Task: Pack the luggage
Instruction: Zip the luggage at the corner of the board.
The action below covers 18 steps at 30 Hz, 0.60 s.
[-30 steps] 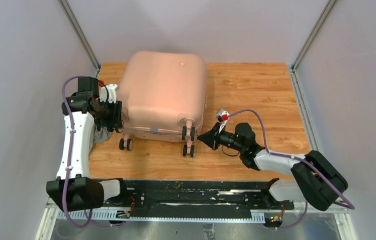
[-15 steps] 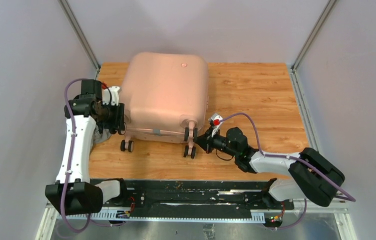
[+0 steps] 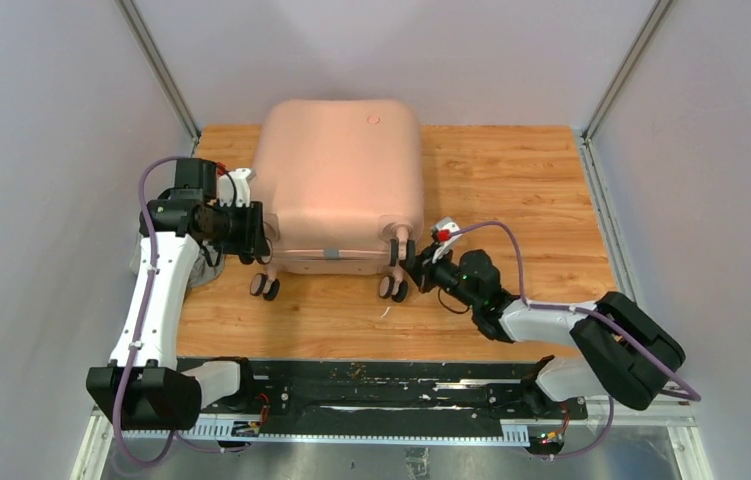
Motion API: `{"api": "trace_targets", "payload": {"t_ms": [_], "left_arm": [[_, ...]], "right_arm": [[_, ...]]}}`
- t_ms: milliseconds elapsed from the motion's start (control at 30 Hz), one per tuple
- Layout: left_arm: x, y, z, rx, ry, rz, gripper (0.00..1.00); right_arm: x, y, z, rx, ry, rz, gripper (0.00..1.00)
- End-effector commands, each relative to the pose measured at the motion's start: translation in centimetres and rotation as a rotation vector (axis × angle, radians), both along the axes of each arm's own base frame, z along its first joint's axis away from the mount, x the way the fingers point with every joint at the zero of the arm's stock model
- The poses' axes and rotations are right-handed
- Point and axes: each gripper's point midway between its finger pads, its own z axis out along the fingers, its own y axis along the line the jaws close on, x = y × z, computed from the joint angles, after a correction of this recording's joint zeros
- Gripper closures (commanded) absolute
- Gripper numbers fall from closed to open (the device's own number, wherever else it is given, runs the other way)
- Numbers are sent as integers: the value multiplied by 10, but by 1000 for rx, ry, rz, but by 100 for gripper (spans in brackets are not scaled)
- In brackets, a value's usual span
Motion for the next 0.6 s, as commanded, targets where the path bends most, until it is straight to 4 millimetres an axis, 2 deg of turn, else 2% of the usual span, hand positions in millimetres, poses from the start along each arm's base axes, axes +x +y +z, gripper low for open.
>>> {"api": "trace_targets", "payload": {"t_ms": [0, 133, 233, 333, 433, 567], "left_arm": [[-7, -84, 71, -344, -182, -330, 100], [-7, -76, 64, -288, -215, -304, 100], [-9, -67, 52, -232, -214, -286, 100], [-11, -58, 42, -183, -214, -270, 100], [-13, -55, 38, -162, -226, -262, 100], [-16, -60, 38, -193, -223, -265, 100]], "right_arm": [[36, -12, 98, 285, -140, 70, 100], [53, 5, 101, 235, -29, 248, 100], [60, 7, 106, 238, -18, 263, 100], [55, -4, 88, 232, 5, 217, 100], [52, -30, 63, 242, 32, 119, 100], [46, -45, 48, 265, 23, 80, 100]]}}
